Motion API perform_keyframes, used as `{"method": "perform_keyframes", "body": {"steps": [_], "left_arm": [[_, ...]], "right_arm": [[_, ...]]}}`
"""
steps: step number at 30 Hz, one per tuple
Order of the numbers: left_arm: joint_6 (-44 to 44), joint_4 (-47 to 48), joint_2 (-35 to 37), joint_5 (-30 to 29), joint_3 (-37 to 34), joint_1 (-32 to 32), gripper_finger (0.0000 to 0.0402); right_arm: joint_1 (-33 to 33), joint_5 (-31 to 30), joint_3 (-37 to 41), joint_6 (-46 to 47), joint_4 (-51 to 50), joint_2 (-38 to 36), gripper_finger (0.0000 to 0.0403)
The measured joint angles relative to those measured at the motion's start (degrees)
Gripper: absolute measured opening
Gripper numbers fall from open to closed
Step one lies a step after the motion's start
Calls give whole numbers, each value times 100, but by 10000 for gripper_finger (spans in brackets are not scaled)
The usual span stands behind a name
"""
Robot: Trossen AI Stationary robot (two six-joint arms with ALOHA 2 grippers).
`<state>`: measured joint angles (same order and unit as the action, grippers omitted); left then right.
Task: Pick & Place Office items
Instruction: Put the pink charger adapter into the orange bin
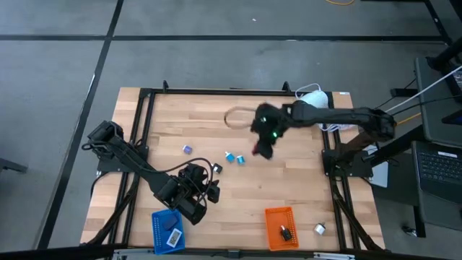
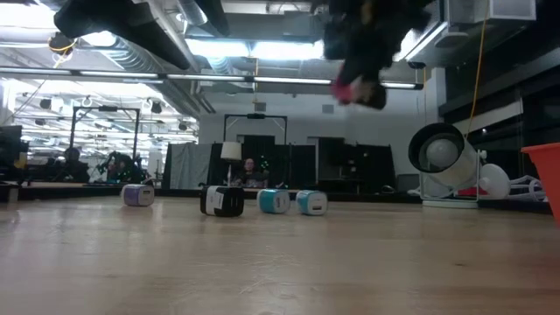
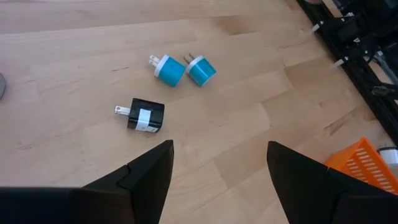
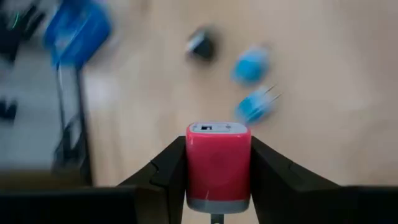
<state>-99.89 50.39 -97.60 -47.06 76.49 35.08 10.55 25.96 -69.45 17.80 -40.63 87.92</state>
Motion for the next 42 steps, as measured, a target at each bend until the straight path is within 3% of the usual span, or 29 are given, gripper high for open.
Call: {"method": "perform_keyframes", "body": {"steps": [8, 14, 24, 33, 42], "left_arm": [[175, -9, 0, 67, 0, 0, 253], [427, -9, 0, 313, 0, 50, 253], [1015, -460, 0, 342, 0, 38, 253], [1268, -695, 0, 421, 0, 38, 253], [1267, -693, 0, 456, 0, 38, 253]], "right_arm": [[-1676, -503, -4, 862, -439, -289, 132], [-3084, -1375, -4, 2241, -410, -260, 132], [-4733, -2098, 383, 4307, -79, -230, 132], [-5118, -2112, 1861, 5468, 2284, -223, 132], [-4735, -1966, 2133, 5032, 2664, -223, 132]]}}
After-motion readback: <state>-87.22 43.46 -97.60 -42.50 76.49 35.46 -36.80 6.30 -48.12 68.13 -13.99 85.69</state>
